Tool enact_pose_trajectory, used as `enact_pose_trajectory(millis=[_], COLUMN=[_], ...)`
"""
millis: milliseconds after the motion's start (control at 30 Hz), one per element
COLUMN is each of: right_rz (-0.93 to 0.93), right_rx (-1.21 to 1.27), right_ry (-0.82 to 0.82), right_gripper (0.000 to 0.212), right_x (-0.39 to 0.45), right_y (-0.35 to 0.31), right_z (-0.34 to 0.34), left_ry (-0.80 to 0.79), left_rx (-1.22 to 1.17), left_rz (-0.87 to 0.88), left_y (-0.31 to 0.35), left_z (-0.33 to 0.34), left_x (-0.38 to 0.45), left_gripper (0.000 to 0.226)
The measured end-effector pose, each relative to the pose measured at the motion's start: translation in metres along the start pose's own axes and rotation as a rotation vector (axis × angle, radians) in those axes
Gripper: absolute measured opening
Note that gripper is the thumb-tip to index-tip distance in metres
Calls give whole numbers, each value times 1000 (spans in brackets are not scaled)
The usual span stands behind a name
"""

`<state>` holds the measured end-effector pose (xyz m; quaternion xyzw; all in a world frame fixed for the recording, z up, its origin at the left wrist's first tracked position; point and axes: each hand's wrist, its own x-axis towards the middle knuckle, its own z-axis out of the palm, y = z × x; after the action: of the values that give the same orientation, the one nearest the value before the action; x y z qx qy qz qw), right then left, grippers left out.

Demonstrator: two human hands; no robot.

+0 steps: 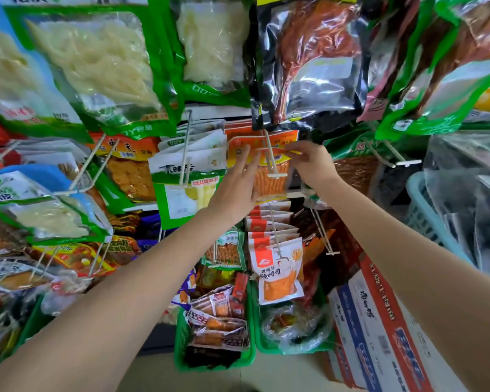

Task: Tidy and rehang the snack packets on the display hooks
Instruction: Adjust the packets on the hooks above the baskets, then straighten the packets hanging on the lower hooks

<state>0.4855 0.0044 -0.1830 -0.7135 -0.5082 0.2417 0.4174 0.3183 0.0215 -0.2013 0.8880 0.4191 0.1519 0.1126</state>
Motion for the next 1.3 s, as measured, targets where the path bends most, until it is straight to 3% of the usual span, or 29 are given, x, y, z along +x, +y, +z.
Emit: enact_pose_trajectory(millis=[100,200,267,400,533,667,800,967,1100,1300], right_rz=[17,19,4,0,-194,-313,-377,-252,80,167], right_rx=[64,52,-40,-131,-156,-153,-205,-299,60,34], right_ry=[60,194,200,-6,-334,-370,-321,-353,-271,-252], right_gripper=[45,40,36,34,35,29,49,69,40,31], right_x=[-10,-35,-55,-83,-103,-115,-119,-112,-99,-95], right_y=[7,10,5,-20,-75,-144,-203,-247,-265,-267], right_z=[4,17,32,74,137,211,282,343,360,361], left_ry=[6,-23,-15,84,191,204,249,282,306,296], left_rx=[137,173,176,219,254,321,337,247,143,43], left_rz=[99,83,74,180,211,80,-12,-155,-140,-8], left_y=[-14,-29,-40,-77,-134,-202,-267,-317,-325,-331], left_z=[1,3,3,-8,-37,-72,-110,-152,-177,-203], left_x=[-19,-38,-51,-88,-133,-184,-238,-268,-272,-265], left_gripper=[69,63,59,52,40,44,35,38,35,34])
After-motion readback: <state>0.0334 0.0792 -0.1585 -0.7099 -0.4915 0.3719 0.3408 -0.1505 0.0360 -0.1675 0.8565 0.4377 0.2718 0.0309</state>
